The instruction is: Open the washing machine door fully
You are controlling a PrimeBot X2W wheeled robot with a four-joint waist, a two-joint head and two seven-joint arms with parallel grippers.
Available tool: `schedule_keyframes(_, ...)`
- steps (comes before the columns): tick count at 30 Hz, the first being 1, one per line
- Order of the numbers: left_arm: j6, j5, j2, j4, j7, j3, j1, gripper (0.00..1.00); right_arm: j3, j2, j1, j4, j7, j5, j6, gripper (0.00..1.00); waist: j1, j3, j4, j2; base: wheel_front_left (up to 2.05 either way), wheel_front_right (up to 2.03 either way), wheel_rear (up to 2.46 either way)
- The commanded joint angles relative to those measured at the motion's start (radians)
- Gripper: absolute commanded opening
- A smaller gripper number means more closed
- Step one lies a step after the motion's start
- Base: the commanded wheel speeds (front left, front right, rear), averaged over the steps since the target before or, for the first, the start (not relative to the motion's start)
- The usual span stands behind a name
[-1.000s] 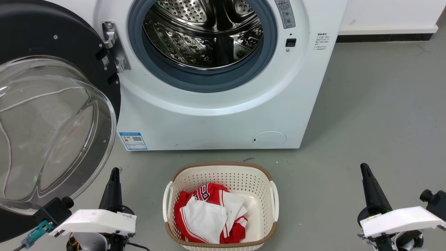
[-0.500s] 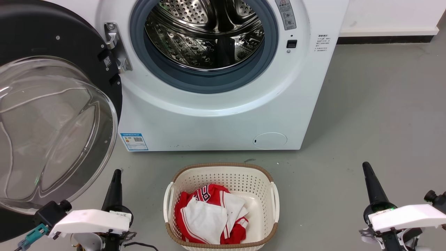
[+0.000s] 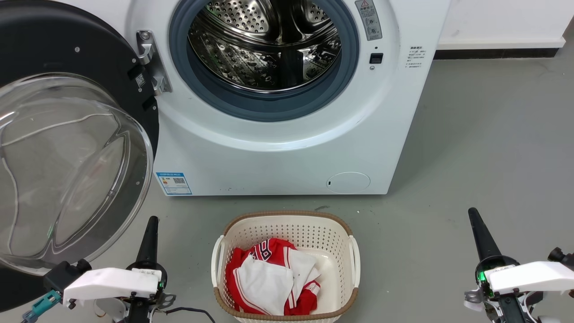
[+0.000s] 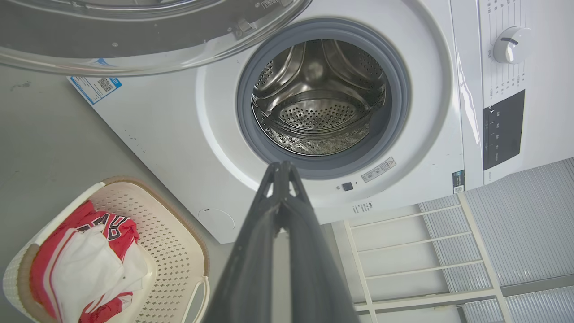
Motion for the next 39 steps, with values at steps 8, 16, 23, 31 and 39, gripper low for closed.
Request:
schedule_keyframes(8,-0.012,-0.104,0.0,0.004,0.025,0.007,-0.02,0.0,-0.012,-0.004,-0.029,0.01,0.02,0.104,0.0,0.0,0.0,-0.003,0.002,-0.0001,0.0,0.0,0.0)
schedule_keyframes(16,-0.016,-0.175,-0.002,0.011,0.042,0.01,-0.023,0.0,-0.019,-0.003,-0.038,0.022,0.033,0.175,0.0,0.0,0.0,-0.006,0.004,-0.0001,0.0,0.0,0.0)
schedule_keyframes(23,-0.021,-0.235,-0.003,0.017,0.058,0.013,-0.026,0.0,-0.026,-0.001,-0.04,0.031,0.047,0.233,0.0,0.0,0.0,-0.008,0.005,-0.0001,0.0,0.0,0.0)
schedule_keyframes(31,-0.024,-0.299,-0.005,0.024,0.074,0.017,-0.029,0.0,-0.033,0.001,-0.046,0.041,0.059,0.296,0.0,0.0,0.0,-0.011,0.007,-0.0001,0.0,0.0,0.0)
schedule_keyframes(39,-0.029,-0.359,-0.006,0.03,0.089,0.02,-0.027,0.0,-0.04,0.003,-0.053,0.051,0.073,0.354,0.0,0.0,0.0,-0.014,0.009,-0.0001,0.0,0.0,0.0)
